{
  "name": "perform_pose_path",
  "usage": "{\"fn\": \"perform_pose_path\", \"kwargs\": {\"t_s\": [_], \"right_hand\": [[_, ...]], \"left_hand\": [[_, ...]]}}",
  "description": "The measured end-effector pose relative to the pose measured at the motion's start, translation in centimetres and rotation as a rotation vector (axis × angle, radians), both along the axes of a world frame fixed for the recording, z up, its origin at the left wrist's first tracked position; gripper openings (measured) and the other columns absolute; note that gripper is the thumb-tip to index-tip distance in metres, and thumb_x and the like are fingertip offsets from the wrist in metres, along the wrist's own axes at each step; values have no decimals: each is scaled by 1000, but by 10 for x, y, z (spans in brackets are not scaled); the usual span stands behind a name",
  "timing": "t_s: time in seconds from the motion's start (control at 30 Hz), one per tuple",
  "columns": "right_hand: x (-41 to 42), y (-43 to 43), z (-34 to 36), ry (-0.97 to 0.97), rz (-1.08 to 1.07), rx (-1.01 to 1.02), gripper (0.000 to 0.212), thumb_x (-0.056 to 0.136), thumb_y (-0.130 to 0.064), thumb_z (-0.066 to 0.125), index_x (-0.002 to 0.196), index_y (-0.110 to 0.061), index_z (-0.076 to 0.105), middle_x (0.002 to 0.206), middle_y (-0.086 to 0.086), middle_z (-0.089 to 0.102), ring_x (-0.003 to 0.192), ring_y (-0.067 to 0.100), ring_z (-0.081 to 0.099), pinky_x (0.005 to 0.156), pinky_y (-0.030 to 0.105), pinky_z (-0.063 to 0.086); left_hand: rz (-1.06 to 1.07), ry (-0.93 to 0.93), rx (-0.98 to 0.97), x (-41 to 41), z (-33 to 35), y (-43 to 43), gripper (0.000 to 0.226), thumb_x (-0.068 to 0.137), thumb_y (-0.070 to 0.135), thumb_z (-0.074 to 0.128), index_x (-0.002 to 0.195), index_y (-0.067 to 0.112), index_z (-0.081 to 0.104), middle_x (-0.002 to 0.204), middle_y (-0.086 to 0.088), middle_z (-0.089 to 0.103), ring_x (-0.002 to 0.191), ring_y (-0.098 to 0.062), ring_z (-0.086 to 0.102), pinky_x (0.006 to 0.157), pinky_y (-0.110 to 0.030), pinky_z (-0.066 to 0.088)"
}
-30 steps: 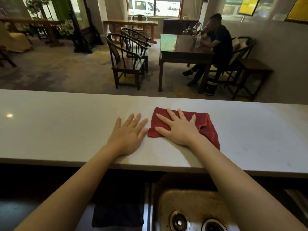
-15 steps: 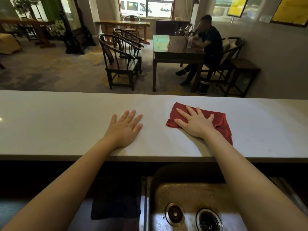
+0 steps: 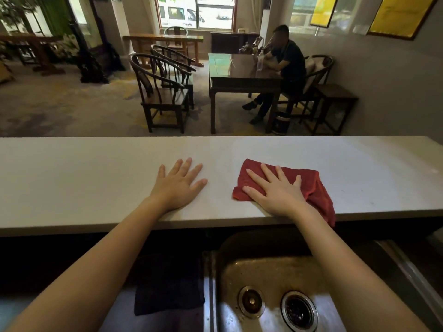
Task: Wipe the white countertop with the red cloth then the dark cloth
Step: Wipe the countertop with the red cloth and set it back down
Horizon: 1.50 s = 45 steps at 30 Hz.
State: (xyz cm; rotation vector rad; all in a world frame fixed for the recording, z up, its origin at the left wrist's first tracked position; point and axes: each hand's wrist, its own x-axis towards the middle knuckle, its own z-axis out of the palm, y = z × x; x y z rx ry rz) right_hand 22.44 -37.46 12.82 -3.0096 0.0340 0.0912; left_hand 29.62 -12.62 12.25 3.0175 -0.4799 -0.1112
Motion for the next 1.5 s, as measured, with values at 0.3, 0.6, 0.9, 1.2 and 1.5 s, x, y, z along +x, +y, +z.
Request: {"fn": "perform_pose_path", "kwargs": {"t_s": [0.3,0.6,0.9,1.2,1.5], "right_hand": [[-15,18,-2,-1,34,19,81,60,-86,-4,136,-57,-4,157,-9,-9,143,28,-16,104,67,-13],[-14,54,4,32,48,-9,73,74,-81,7,140,-51,-3,158,-5,-10,142,33,-16,102,70,-14],[-53,21,30,51,15,141,100,64,-88,17,146,-33,3,159,1,-3,145,19,-5,114,52,-5],[-82,20,20,-14,107,172,60,95,-37,43,146,-27,14,159,5,5,145,19,1,115,34,1],[-124,78,20,-102,212,414,46,94,-24,48,138,-27,38,154,-3,27,141,11,18,115,32,16]], "left_hand": [[-9,-24,20,1,-2,-1,68,80,71,7,141,41,1,157,3,-3,143,-20,-5,114,-56,-4],[-25,-15,14,0,0,-2,68,81,71,8,141,40,2,157,2,-3,143,-21,-5,113,-57,-6],[-58,11,-99,-3,8,-1,65,85,66,10,142,36,2,157,1,-5,143,-19,-7,111,-57,-9],[-598,62,-134,-60,14,-45,79,82,56,50,144,23,13,156,-4,10,143,-20,5,112,-33,0],[-509,7,-173,-113,19,32,57,90,27,50,139,38,23,152,12,18,139,-9,18,113,-35,22]]}}
